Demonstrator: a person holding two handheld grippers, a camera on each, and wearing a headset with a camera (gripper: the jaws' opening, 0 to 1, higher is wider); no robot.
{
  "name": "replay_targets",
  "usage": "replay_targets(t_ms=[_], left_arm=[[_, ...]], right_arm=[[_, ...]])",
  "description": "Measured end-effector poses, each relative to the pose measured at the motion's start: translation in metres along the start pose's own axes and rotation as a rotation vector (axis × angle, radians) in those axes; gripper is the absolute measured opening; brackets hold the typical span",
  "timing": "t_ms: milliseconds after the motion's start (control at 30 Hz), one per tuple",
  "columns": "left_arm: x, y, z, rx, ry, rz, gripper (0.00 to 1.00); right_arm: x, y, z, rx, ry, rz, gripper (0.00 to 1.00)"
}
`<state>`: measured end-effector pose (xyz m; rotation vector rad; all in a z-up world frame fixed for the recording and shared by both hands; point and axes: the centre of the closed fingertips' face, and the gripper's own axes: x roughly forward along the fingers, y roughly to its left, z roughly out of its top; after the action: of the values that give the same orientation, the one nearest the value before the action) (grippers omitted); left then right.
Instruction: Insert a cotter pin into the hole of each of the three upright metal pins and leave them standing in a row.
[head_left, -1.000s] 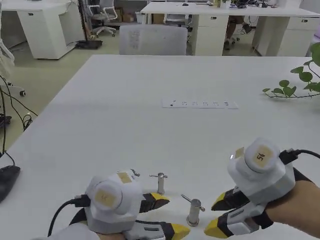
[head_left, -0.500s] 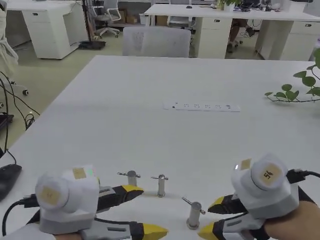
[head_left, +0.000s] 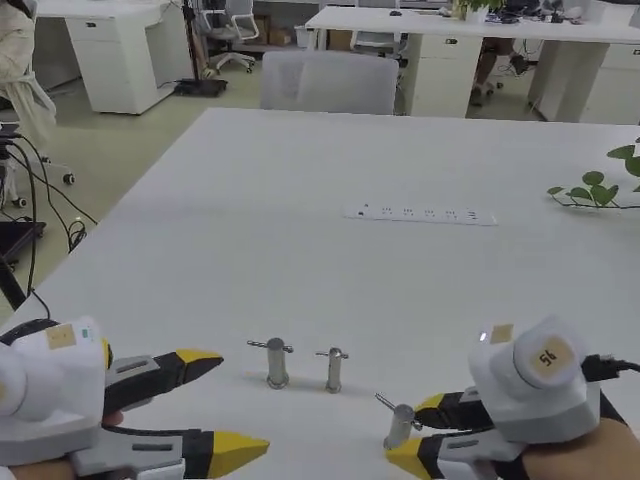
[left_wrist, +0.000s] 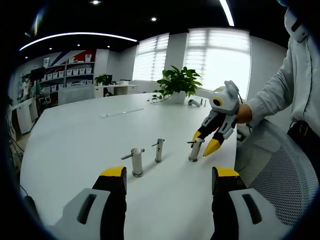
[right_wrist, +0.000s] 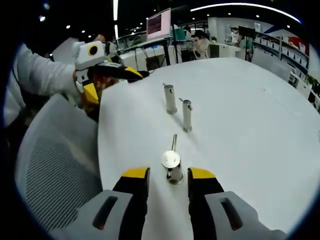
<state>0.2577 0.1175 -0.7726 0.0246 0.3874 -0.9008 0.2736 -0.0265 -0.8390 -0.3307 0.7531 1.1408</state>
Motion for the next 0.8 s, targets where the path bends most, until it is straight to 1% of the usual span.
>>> replay_targets(t_ms=[133, 267, 400, 533, 600, 667, 767, 800], left_arm=[[-0.005, 0.001, -0.001, 0.005, -0.007, -0.001, 0.70], [-0.008, 0.002, -0.004, 0.000, -0.013, 0.000, 0.70], [-0.008, 0.002, -0.007, -0.003, -0.009, 0.005, 0.70], [-0.008, 0.002, -0.008, -0.009, -0.011, 0.005, 0.70], [-0.008, 0.001, -0.010, -0.011, -0.008, 0.005, 0.70], [-0.008, 0.001, -0.010, -0.016, -0.008, 0.006, 0.69], [-0.008, 0.001, -0.012, -0.019, -0.005, 0.006, 0.69], [-0.008, 0.000, -0.013, -0.022, -0.004, 0.004, 0.69]], right_arm=[[0.004, 0.000, 0.004, -0.004, -0.027, 0.002, 0.29], [0.008, 0.001, 0.005, -0.020, -0.032, 0.006, 0.26], [0.011, 0.000, 0.003, -0.043, -0.029, -0.008, 0.24], [0.011, -0.007, 0.001, -0.077, -0.034, -0.030, 0.16], [0.011, -0.006, 0.001, -0.087, -0.047, -0.020, 0.16], [0.010, -0.005, 0.002, -0.159, -0.049, -0.003, 0.15], [0.010, -0.005, 0.001, -0.169, -0.040, 0.023, 0.15], [0.010, -0.005, 0.001, -0.185, -0.036, 0.035, 0.15]])
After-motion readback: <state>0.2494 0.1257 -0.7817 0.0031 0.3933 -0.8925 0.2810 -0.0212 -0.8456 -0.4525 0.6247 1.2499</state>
